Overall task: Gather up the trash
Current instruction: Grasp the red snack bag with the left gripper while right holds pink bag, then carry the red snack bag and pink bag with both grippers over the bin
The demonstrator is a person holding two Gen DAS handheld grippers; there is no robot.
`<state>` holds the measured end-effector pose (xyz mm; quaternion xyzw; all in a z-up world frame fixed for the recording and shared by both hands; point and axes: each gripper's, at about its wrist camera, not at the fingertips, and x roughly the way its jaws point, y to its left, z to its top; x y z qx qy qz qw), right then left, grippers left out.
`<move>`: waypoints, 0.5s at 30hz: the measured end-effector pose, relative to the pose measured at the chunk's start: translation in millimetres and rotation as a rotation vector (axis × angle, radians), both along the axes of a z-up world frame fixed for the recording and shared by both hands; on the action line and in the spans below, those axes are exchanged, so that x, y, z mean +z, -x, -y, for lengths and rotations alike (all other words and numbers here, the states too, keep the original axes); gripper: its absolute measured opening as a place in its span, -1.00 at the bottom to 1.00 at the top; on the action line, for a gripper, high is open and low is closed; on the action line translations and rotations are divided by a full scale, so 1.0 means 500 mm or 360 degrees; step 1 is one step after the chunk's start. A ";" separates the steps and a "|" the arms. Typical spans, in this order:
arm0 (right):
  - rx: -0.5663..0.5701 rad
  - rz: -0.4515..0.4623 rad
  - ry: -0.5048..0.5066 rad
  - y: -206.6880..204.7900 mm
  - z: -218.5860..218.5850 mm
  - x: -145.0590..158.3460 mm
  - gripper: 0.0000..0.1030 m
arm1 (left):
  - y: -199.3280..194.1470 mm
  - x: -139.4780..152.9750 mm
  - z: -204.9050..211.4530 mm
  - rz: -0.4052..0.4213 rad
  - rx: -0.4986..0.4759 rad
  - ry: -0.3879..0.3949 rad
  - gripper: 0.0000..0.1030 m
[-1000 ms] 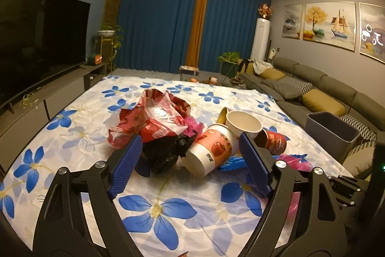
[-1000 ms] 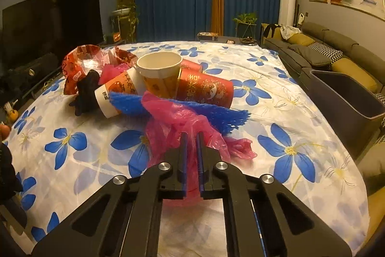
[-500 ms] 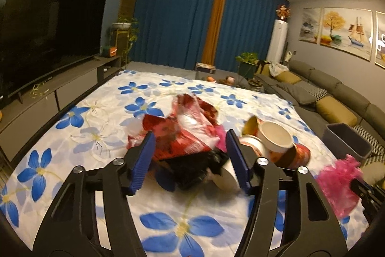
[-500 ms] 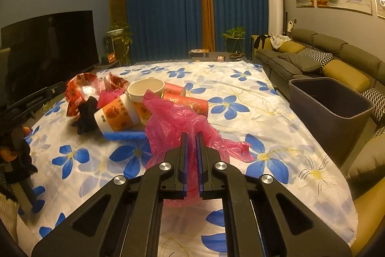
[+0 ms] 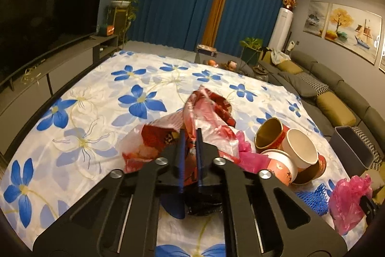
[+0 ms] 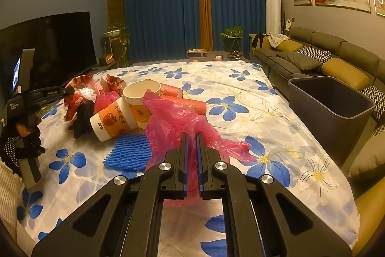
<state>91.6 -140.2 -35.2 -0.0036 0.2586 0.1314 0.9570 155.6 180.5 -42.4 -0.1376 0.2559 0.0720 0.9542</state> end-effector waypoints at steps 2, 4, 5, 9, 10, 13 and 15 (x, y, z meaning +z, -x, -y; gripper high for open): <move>0.0001 -0.0002 -0.0019 -0.003 0.004 0.000 -0.86 | 0.005 0.006 0.005 0.0022 -0.0008 -0.0013 -0.98; 0.0005 -0.0005 -0.0041 -0.003 0.006 0.001 -0.86 | 0.017 0.017 0.010 0.0065 -0.0017 -0.0011 -0.99; 0.0005 -0.0001 -0.0043 -0.004 0.006 0.002 -0.86 | 0.023 0.021 0.010 0.0079 -0.0022 0.0001 -0.99; 0.0009 0.0024 -0.0049 0.000 0.008 0.006 -0.86 | 0.059 0.050 0.015 0.0163 -0.0064 0.0083 -0.99; 0.0010 0.0028 -0.0051 0.001 0.009 0.007 -0.86 | 0.069 0.059 0.018 0.0185 -0.0076 0.0091 -0.99; 0.0011 0.0051 -0.0064 0.004 0.013 0.013 -0.86 | 0.094 0.082 0.031 0.0243 -0.0105 0.0093 -0.99; 0.0010 0.0067 -0.0073 0.007 0.017 0.017 -0.86 | 0.107 0.099 0.047 0.0277 -0.0123 0.0069 -0.99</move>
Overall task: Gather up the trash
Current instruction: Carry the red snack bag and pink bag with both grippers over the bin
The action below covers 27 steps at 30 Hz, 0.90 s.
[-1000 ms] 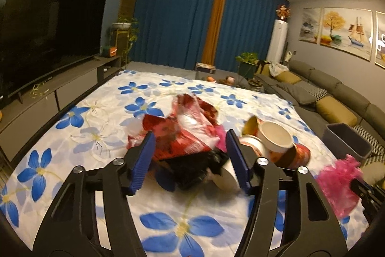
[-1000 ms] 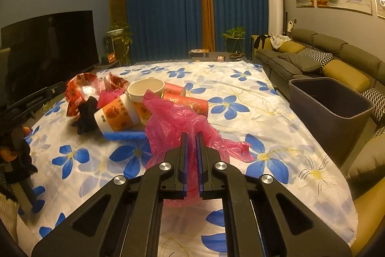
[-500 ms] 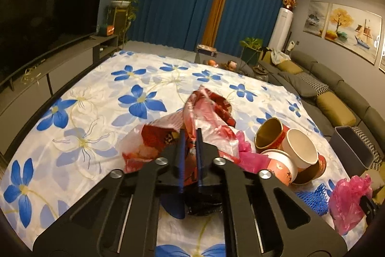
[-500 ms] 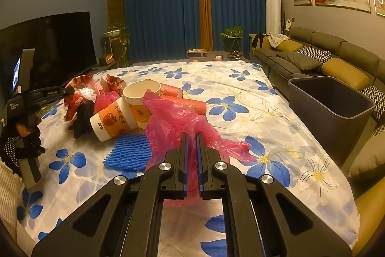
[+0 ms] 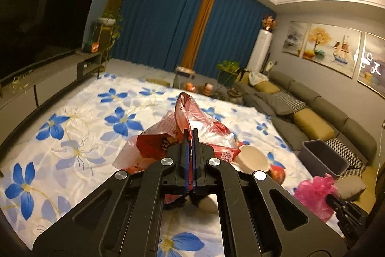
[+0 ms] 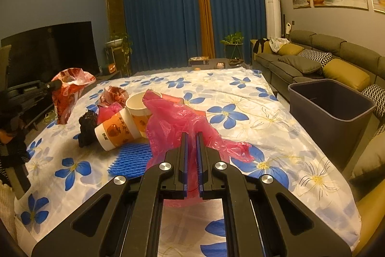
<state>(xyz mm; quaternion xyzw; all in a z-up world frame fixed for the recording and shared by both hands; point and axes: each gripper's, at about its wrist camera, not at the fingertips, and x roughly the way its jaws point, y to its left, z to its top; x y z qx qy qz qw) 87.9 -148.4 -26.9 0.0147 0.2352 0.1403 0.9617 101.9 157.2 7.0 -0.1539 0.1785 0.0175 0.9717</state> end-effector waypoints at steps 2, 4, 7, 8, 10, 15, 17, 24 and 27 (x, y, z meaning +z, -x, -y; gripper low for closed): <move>-0.0001 0.0009 -0.0012 0.002 0.004 0.004 -0.86 | 0.009 0.015 0.019 0.0029 -0.0023 -0.0026 -0.99; -0.0006 0.0019 -0.0023 0.005 0.010 0.007 -0.86 | 0.013 0.024 0.035 0.0044 -0.0041 -0.0054 -0.99; -0.0020 0.0033 -0.0029 0.009 0.019 0.011 -0.86 | 0.014 0.032 0.065 0.0057 -0.0083 -0.0083 -0.99; -0.0028 0.0036 -0.0033 0.010 0.024 0.013 -0.86 | 0.014 0.034 0.075 0.0058 -0.0099 -0.0083 -0.99; -0.0041 0.0041 -0.0042 0.011 0.034 0.015 -0.86 | 0.014 0.039 0.095 0.0066 -0.0141 -0.0080 -0.99; -0.0082 0.0065 -0.0054 0.009 0.062 0.024 -0.86 | 0.004 0.049 0.154 0.0081 -0.0253 -0.0104 -0.99; -0.0099 0.0074 -0.0061 0.006 0.074 0.028 -0.86 | -0.002 0.049 0.174 0.0081 -0.0291 -0.0111 -0.99; -0.0192 0.0107 -0.0060 -0.008 0.124 0.038 -0.86 | -0.034 0.054 0.263 0.0089 -0.0433 -0.0149 -0.99; -0.0234 0.0125 -0.0059 -0.014 0.148 0.043 -0.86 | -0.046 0.053 0.300 0.0096 -0.0485 -0.0173 -0.99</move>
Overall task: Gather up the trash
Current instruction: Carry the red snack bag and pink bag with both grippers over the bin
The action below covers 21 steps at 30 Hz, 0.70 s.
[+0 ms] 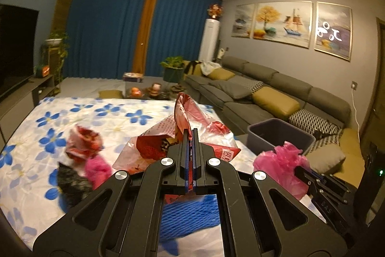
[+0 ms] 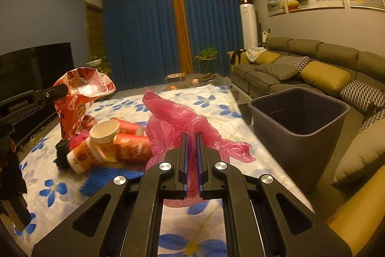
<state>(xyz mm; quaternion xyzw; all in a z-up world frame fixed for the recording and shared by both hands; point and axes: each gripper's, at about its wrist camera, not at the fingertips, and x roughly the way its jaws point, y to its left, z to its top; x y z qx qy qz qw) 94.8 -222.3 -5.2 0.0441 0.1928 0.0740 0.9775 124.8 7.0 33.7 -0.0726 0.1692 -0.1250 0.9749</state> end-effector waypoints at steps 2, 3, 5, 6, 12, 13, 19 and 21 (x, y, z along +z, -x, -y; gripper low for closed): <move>-0.0036 0.0016 0.0001 -0.005 0.019 0.005 -0.86 | -0.008 0.001 0.023 0.0003 -0.0038 -0.0007 -0.99; -0.0046 0.0021 0.0001 -0.007 0.026 0.007 -0.86 | -0.014 0.001 0.036 0.0002 -0.0061 -0.0012 -0.99; -0.0077 0.0036 0.0003 -0.013 0.044 0.012 -0.86 | -0.024 0.002 0.061 0.0002 -0.0096 -0.0020 -0.99; -0.0095 0.0047 0.0008 -0.018 0.053 0.015 -0.86 | -0.032 0.003 0.075 0.0001 -0.0116 -0.0019 -0.99; -0.0248 0.0122 0.0052 -0.062 0.118 0.045 -0.86 | -0.093 0.022 0.181 0.0010 -0.0243 0.0018 -0.99; -0.0281 0.0136 0.0059 -0.070 0.131 0.051 -0.86 | -0.104 0.025 0.203 0.0018 -0.0270 0.0015 -0.99; -0.0465 0.0195 0.0085 -0.117 0.215 0.077 -0.86 | -0.175 0.031 0.331 0.0040 -0.0391 -0.0010 -0.99; -0.0512 0.0203 0.0078 -0.131 0.242 0.079 -0.86 | -0.197 0.029 0.366 0.0032 -0.0428 -0.0007 -0.99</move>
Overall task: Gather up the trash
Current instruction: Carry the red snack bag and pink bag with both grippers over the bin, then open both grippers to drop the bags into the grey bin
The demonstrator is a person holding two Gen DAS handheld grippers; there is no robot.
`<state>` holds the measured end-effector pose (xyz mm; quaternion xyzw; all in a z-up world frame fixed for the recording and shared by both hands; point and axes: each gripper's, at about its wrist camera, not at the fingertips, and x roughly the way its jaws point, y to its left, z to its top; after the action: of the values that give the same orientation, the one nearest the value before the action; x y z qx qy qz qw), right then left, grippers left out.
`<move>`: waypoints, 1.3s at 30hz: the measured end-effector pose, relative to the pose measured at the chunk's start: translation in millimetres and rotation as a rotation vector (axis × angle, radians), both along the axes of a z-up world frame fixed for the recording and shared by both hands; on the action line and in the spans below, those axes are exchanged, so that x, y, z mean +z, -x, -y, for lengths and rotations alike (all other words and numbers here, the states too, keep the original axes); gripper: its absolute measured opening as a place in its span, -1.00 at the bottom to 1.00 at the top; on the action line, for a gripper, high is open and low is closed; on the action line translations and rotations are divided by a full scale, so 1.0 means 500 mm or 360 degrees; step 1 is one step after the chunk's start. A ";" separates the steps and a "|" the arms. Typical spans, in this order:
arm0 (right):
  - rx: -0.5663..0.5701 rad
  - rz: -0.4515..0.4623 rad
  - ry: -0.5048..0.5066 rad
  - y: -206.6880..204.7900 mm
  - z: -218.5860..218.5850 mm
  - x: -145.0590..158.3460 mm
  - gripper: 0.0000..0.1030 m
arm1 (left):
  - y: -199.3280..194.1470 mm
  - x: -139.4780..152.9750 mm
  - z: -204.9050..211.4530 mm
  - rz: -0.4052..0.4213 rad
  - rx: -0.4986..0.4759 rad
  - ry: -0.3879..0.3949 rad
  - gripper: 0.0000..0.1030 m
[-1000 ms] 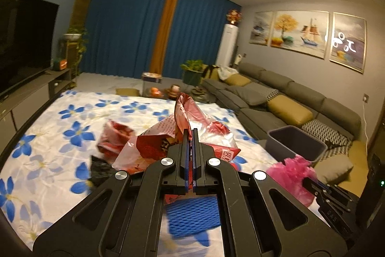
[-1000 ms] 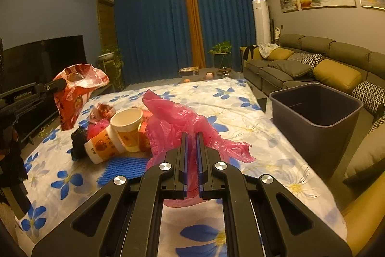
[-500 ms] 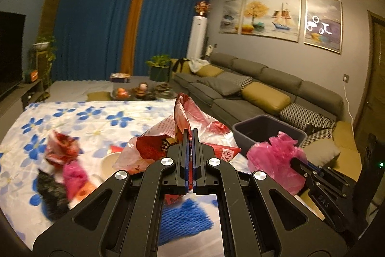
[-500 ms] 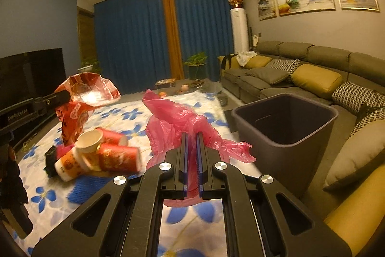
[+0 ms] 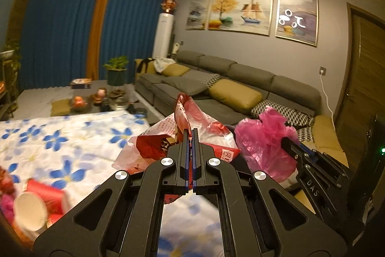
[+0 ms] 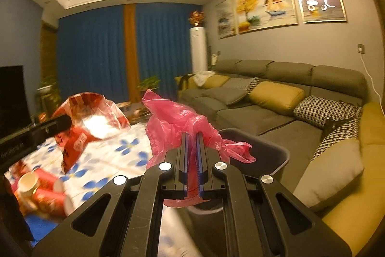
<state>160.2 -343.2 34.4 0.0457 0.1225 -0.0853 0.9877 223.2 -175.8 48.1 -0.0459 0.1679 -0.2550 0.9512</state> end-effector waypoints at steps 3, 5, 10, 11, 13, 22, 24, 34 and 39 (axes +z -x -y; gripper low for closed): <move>-0.0060 0.0012 -0.0012 -0.022 0.036 0.000 -0.86 | -0.037 -0.006 0.055 -0.0025 -0.0054 -0.0005 -0.99; -0.0097 0.0011 -0.0007 -0.039 0.053 -0.004 -0.86 | -0.060 -0.011 0.083 -0.0039 -0.0084 -0.0008 -0.99; -0.0153 -0.0007 -0.0001 -0.067 0.082 -0.017 -0.86 | -0.105 -0.032 0.140 -0.0082 -0.0145 -0.0025 -0.99; -0.0159 -0.0008 0.0001 -0.069 0.084 -0.019 -0.86 | -0.110 -0.036 0.147 -0.0080 -0.0149 -0.0030 -0.99; -0.0178 -0.0013 0.0003 -0.079 0.093 -0.024 -0.86 | -0.119 -0.040 0.160 -0.0077 -0.0161 -0.0048 -0.99; -0.0230 -0.0050 -0.0025 -0.115 0.113 -0.032 -0.86 | -0.157 -0.055 0.208 -0.0126 -0.0199 -0.0062 -0.99; -0.0233 -0.0060 -0.0025 -0.121 0.115 -0.034 -0.86 | -0.163 -0.061 0.215 -0.0129 -0.0199 -0.0072 -0.99; -0.0213 -0.0105 -0.0044 -0.152 0.140 -0.042 -0.86 | -0.201 -0.092 0.236 -0.0230 -0.0244 -0.0051 -0.98; -0.0182 -0.0110 -0.0074 -0.155 0.148 -0.042 -0.74 | -0.210 -0.101 0.238 -0.0266 -0.0283 -0.0024 -0.98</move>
<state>237.7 -417.1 13.5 0.0727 0.1557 -0.1402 0.9751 328.1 -295.0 -2.6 -0.0446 0.2519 -0.3324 0.9078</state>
